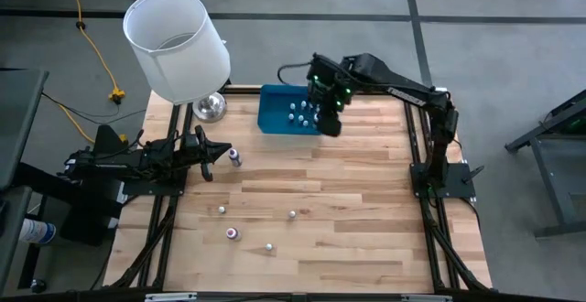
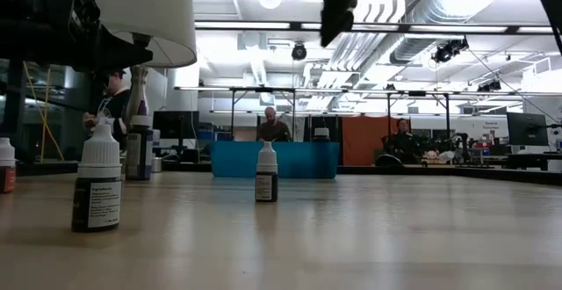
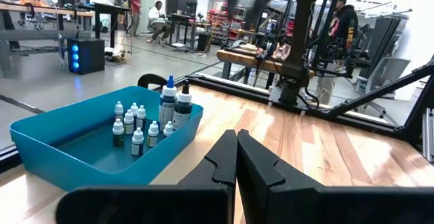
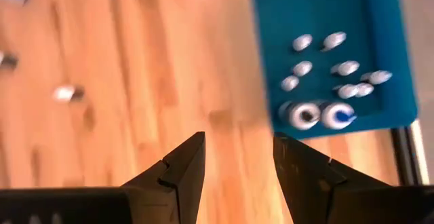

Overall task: Pick & Place food coloring
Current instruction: Put the small red food coloring bottle into the blue bin

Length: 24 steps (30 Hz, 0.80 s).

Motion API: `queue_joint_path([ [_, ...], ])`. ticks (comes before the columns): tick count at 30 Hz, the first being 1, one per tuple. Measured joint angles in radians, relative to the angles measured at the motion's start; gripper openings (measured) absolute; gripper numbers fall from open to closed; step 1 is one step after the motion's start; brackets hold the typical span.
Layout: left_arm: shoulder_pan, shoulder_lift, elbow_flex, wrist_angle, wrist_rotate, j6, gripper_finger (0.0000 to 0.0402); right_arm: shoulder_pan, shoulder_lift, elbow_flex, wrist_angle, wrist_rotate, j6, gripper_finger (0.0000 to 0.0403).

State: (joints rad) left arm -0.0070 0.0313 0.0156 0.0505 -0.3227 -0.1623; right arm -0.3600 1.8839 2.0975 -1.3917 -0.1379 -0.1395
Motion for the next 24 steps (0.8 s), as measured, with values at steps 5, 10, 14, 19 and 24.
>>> queue_joint_path([
  [5,0.0,0.0,0.0,0.0,0.0,0.0,0.0,0.071,-0.03,-0.006,-0.108,0.016,-0.055,0.0161],
  [10,0.0,0.0,0.0,0.0,0.0,0.0,0.0,0.134,-0.117,-0.165,-0.061,-0.023,-0.071,0.0162],
  [14,0.0,0.0,0.0,0.0,0.0,0.0,0.0,0.182,-0.235,-0.397,0.086,-0.034,-0.052,0.0161],
  [19,0.0,0.0,0.0,0.0,0.0,0.0,0.0,0.244,-0.406,-0.722,0.3,-0.034,0.043,0.0161],
  [24,0.0,0.0,0.0,0.0,0.0,0.0,0.0,0.313,-0.529,-0.99,0.475,-0.034,0.148,0.0162],
])
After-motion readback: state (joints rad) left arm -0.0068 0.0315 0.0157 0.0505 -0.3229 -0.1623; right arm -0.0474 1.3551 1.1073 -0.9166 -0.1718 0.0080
